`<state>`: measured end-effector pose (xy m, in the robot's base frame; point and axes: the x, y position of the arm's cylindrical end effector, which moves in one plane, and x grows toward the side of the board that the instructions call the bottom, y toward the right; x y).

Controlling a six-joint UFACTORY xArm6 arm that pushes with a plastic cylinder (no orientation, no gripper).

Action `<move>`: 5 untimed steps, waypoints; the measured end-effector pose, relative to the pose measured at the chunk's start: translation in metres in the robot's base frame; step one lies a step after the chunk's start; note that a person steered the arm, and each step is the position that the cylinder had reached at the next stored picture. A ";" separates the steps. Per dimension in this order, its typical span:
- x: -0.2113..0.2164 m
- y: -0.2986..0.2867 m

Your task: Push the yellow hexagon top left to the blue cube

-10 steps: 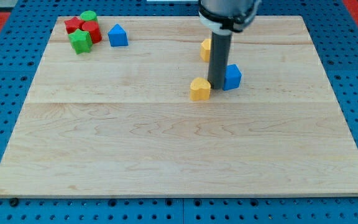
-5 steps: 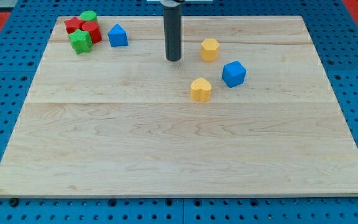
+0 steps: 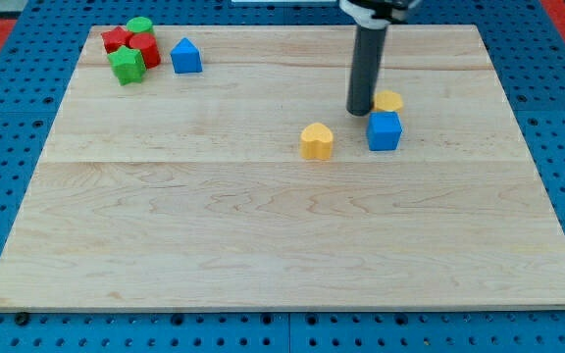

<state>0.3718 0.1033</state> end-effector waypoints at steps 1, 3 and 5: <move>0.035 0.013; 0.090 0.063; 0.142 0.093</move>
